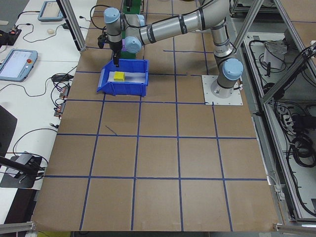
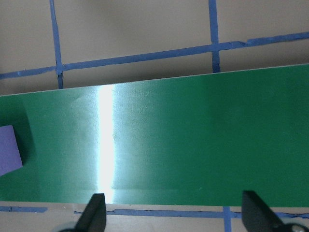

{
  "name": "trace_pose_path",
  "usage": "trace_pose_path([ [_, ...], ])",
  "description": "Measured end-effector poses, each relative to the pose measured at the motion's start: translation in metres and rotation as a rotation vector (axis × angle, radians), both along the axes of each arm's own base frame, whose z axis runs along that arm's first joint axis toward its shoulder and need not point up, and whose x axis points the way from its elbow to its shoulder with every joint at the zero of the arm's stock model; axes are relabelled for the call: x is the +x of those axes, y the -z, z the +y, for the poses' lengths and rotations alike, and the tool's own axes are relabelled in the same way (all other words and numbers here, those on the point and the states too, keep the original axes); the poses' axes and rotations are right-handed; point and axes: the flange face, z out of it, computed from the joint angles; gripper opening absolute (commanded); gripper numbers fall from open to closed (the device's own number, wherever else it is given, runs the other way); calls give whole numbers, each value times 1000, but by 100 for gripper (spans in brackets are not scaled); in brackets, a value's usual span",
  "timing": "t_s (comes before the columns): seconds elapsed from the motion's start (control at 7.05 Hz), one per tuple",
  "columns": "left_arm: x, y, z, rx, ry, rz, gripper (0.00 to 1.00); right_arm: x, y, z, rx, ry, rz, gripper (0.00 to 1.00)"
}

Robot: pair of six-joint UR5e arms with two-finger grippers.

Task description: Move block left to right into plate

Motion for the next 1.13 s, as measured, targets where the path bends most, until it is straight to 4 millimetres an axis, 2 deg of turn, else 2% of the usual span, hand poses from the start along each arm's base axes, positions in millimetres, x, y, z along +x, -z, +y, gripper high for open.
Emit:
trace_pose_path([
  [0.14,15,15,-1,19,3,0,100,2,15,-10,12,33,-20,100],
  [0.28,23,33,-1,33,4,0,100,3,29,-19,20,56,-38,100],
  [0.43,26,47,-1,38,2,1,96,5,39,-25,27,64,-53,100],
  [0.57,26,58,0,43,0,4,93,5,42,-26,30,67,-60,100],
  [0.71,26,66,0,44,1,7,86,6,40,-27,27,70,-62,100],
  [0.85,26,76,-1,45,4,11,70,6,39,-27,25,71,-64,100],
  [0.99,26,84,-4,37,12,11,48,6,41,-27,27,71,-65,100],
  [1.13,27,84,-7,21,26,6,38,7,43,-27,31,69,-73,100],
])
